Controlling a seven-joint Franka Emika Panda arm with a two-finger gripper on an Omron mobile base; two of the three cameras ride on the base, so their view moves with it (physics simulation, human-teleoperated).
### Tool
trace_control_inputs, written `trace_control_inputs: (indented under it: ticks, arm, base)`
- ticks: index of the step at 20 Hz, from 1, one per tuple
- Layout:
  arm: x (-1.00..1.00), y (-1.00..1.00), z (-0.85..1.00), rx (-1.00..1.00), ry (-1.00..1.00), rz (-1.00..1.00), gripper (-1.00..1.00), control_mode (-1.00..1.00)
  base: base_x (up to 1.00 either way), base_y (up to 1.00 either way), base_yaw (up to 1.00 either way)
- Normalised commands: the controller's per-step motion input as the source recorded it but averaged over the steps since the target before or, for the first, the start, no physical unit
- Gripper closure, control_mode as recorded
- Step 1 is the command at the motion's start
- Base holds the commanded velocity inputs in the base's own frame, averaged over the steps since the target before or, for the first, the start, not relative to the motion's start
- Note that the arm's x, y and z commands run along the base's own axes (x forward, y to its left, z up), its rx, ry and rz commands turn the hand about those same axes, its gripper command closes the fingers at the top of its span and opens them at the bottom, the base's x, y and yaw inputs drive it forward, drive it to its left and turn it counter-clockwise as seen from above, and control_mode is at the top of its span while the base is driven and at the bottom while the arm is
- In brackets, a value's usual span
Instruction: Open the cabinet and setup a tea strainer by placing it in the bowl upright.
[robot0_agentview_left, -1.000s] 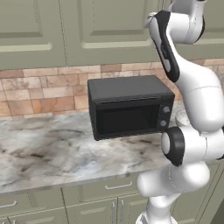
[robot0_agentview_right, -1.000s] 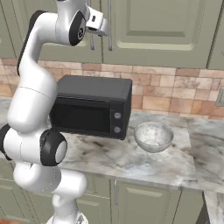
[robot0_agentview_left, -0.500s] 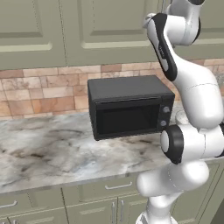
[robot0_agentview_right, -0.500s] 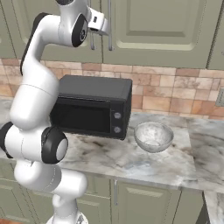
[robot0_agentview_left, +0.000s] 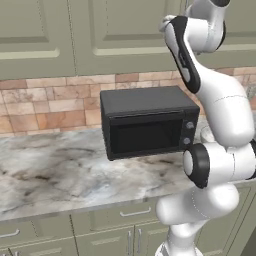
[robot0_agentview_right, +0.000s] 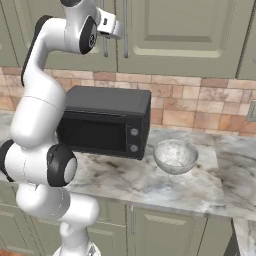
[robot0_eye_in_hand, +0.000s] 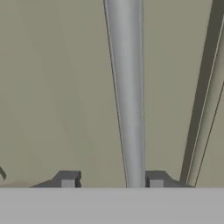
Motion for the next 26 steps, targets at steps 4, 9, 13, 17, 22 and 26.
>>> trace_control_inputs:
  ticks: [4, 9, 13, 17, 22, 26]
  arm:
    - [0.54, 0.03, -0.06, 0.00, -0.02, 0.00, 1.00, -1.00]
    - [0.46, 0.00, -0.15, 0.00, 0.00, 0.03, 1.00, -1.00]
    - [0.25, -0.05, -0.11, 0.00, -0.02, 0.02, 1.00, -1.00]
    - [0.41, -0.56, -0.41, 0.04, -0.03, 0.06, 1.00, -1.00]
    - [0.34, -0.48, -0.58, -0.03, -0.13, 0.10, 1.00, -1.00]
    - [0.04, -0.03, -0.30, -0.14, -0.13, 0.02, 1.00, -1.00]
  base:
    - [0.00, 0.00, 0.00]
    - [0.00, 0.00, 0.00]
    - [0.00, 0.00, 0.00]
    - [0.00, 0.00, 0.00]
    - [0.00, 0.00, 0.00]
    - [0.00, 0.00, 0.00]
